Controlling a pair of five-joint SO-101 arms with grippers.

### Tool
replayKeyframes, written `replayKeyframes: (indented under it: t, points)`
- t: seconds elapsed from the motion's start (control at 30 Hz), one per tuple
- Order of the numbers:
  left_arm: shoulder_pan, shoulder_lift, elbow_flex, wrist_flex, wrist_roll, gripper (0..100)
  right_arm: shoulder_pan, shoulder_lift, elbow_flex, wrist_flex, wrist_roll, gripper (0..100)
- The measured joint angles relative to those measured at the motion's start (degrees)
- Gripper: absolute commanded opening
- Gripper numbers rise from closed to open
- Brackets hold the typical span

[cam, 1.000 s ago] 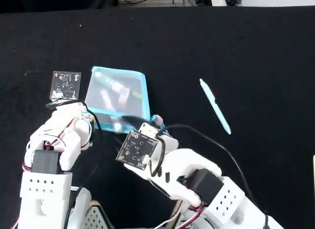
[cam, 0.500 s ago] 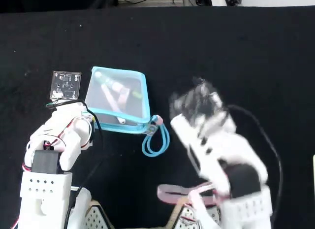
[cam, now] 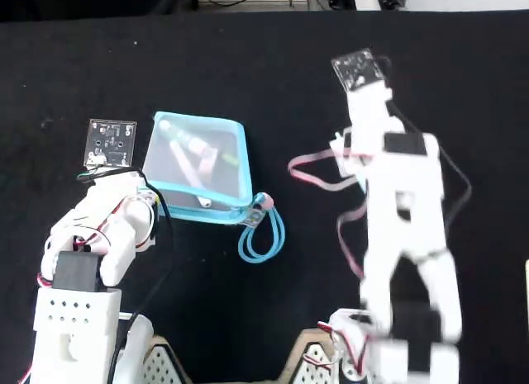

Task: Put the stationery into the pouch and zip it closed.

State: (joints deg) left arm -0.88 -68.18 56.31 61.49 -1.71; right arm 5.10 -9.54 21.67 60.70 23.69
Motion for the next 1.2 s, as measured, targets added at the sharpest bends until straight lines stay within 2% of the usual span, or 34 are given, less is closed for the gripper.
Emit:
replayKeyframes:
  t: [0.17,0.6,0.8,0.87,0.93,0.97,1.2]
  points:
    - [0.0,0.0,0.0,0.0,0.0,3,0.09,19.52,-14.59,1.93,-0.09,18.8]
    - [0.0,0.0,0.0,0.0,0.0,3,0.18,58.99,-59.6,19.87,0.09,18.8]
    - [0.0,0.0,0.0,0.0,0.0,3,0.26,71.12,-77.89,26.64,0.0,18.0]
    - [0.0,0.0,0.0,0.0,0.0,3,0.26,74.2,-83.34,29.27,0.18,11.8]
    - [0.0,0.0,0.0,0.0,0.0,3,0.35,76.92,-88.79,32.0,0.18,0.2]
    - [0.0,0.0,0.0,0.0,0.0,3,0.53,78.33,-91.69,32.97,0.18,2.9]
    - [0.0,0.0,0.0,0.0,0.0,3,2.55,84.84,-111.56,38.51,0.35,1.0]
